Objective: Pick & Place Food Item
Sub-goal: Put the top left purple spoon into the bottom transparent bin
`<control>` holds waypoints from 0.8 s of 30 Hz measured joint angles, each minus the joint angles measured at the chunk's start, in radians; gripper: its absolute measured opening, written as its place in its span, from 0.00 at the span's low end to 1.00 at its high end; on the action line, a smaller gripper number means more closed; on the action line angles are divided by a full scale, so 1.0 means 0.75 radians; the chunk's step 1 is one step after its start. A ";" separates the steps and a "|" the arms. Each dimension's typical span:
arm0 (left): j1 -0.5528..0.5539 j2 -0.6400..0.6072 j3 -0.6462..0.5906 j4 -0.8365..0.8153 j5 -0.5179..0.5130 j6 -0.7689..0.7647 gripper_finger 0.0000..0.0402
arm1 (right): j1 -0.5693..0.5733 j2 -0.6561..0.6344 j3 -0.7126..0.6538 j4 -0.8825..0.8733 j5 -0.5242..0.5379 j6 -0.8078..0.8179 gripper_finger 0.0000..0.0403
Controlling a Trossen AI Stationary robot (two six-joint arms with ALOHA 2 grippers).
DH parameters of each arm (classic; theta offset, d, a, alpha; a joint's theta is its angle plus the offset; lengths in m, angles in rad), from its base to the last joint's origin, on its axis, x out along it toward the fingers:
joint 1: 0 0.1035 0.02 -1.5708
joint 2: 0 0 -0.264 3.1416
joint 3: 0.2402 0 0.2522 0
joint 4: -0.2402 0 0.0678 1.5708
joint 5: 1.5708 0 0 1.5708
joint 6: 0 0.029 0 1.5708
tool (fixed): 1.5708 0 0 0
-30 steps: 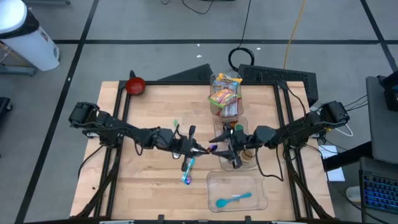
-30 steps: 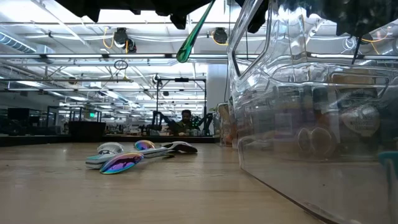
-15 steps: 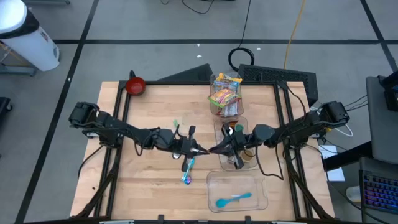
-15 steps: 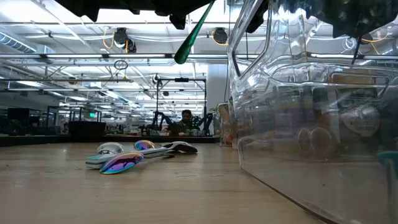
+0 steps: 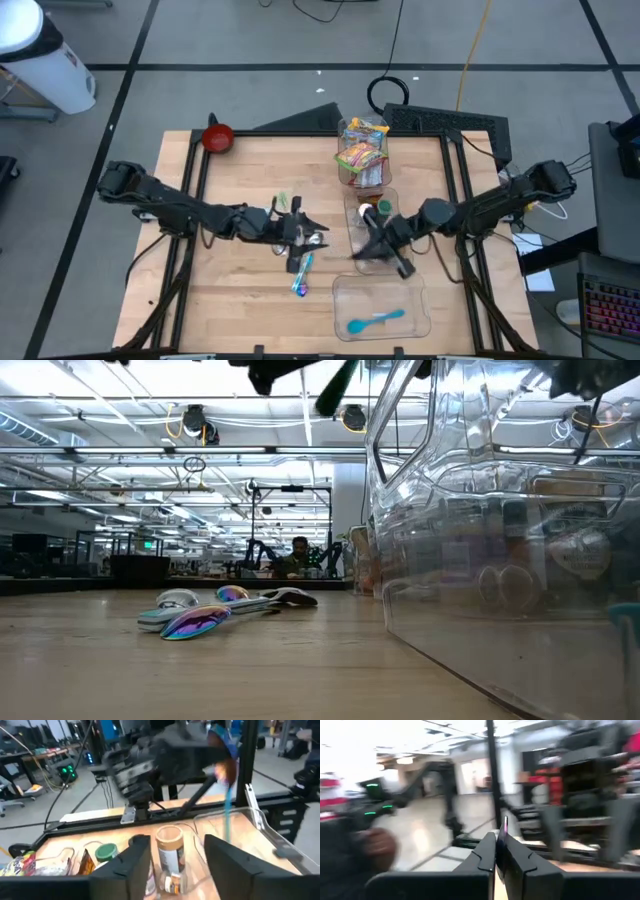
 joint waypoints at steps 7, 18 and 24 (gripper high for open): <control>-0.001 -0.072 0.000 -0.165 -0.015 -0.137 0.59 | 0.123 -0.090 0.001 -0.205 -0.025 0.210 0.01; 0.024 -0.071 -0.001 -0.208 -0.053 -0.167 0.60 | 0.520 -0.146 0.001 -0.610 -0.053 0.382 0.01; 0.023 -0.071 -0.001 -0.209 -0.051 -0.176 0.60 | 0.599 -0.146 0.000 -0.916 -0.016 0.533 0.01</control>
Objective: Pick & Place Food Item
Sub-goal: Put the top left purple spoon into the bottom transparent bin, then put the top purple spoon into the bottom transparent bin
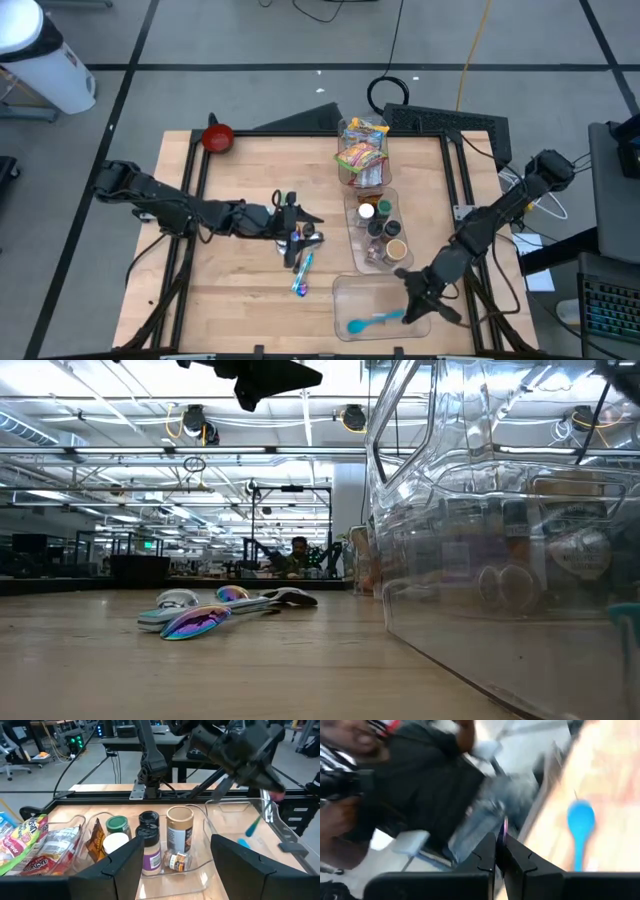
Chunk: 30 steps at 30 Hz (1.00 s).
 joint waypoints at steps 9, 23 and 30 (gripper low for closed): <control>0.000 0.000 0.000 -0.002 0.000 -0.021 0.60 | -0.015 -0.002 0.001 -0.133 0.002 0.055 0.02; 0.000 0.001 0.000 -0.023 0.001 -0.026 0.60 | -0.020 0.000 0.000 -0.122 0.115 -0.088 0.35; 0.000 0.001 0.000 -0.026 0.001 -0.038 0.60 | -0.024 0.000 0.000 0.077 0.114 -0.314 0.47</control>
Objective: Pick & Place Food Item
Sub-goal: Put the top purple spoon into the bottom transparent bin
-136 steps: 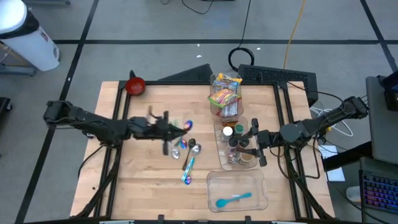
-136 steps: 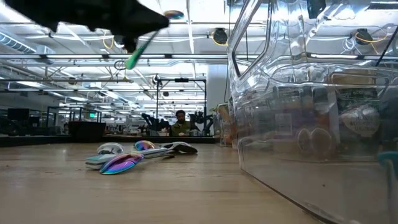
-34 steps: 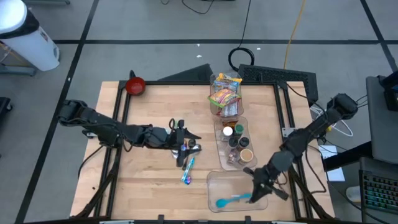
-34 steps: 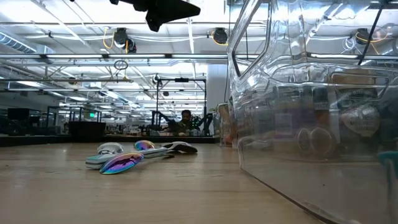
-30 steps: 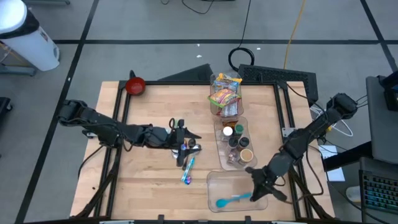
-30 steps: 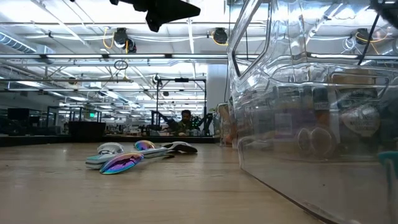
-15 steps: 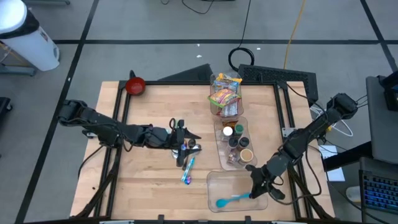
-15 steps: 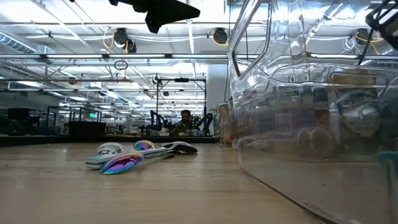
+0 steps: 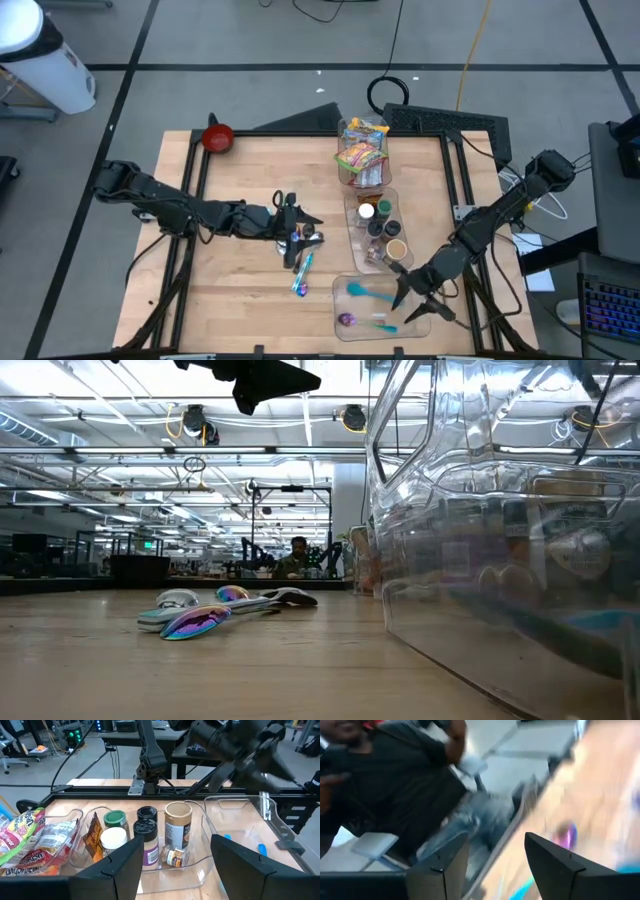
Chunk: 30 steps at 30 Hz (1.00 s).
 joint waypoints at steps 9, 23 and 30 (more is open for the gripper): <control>0.015 -0.005 0.000 -0.176 -0.057 -0.058 0.60 | -0.075 -0.065 0.000 0.289 -0.002 -0.414 0.45; 0.178 0.078 -0.001 -0.982 -0.203 -1.162 0.60 | -0.374 -0.261 0.000 0.360 0.586 -0.565 0.44; 0.294 0.250 -0.001 -0.948 -0.053 -1.335 0.60 | -0.400 -0.243 0.000 0.333 0.729 -0.476 0.43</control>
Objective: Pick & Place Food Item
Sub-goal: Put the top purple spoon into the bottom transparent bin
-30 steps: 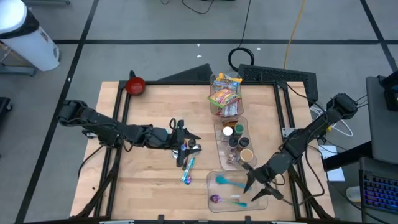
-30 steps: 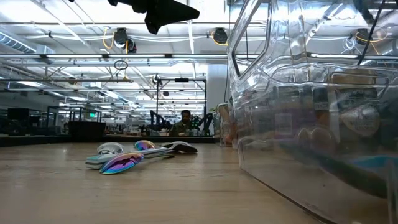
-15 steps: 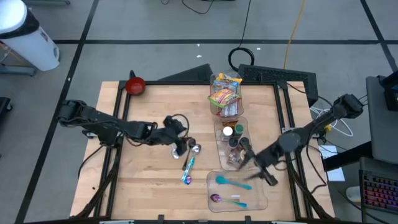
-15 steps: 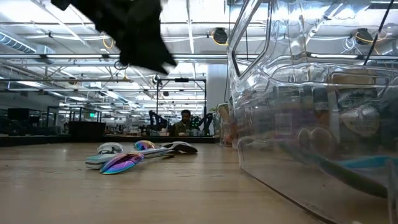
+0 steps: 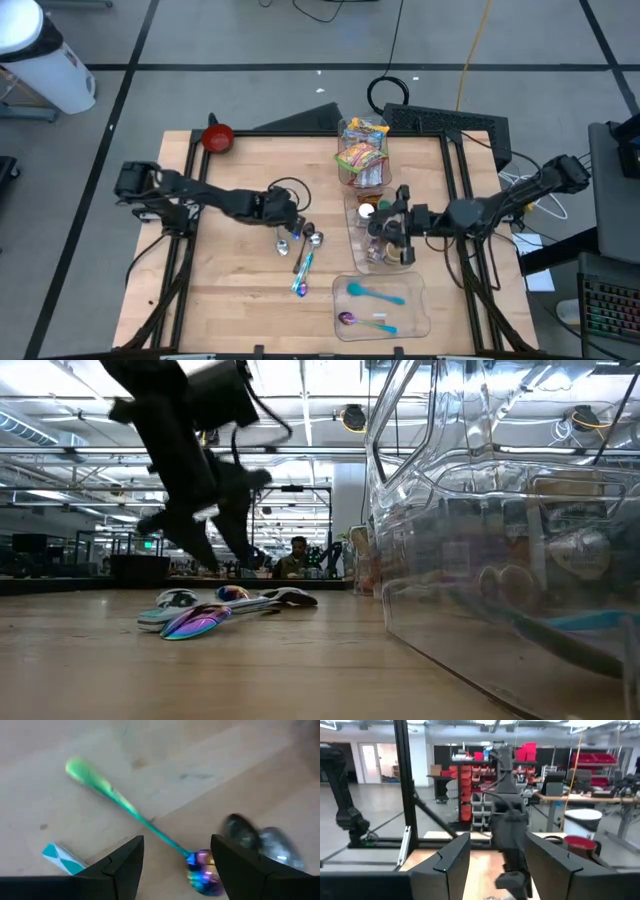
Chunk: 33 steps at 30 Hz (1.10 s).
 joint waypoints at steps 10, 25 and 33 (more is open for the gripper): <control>0.087 0.170 0.008 -0.007 0.171 0.087 0.59 | 0.040 0.021 -0.002 0.017 -0.007 -0.011 0.42; 0.093 0.175 0.002 -0.050 0.118 0.124 0.34 | 0.039 0.021 -0.002 0.016 -0.006 -0.020 0.41; 0.094 0.179 -0.004 0.062 0.012 0.286 0.07 | 0.040 0.021 -0.001 0.016 -0.006 -0.020 0.40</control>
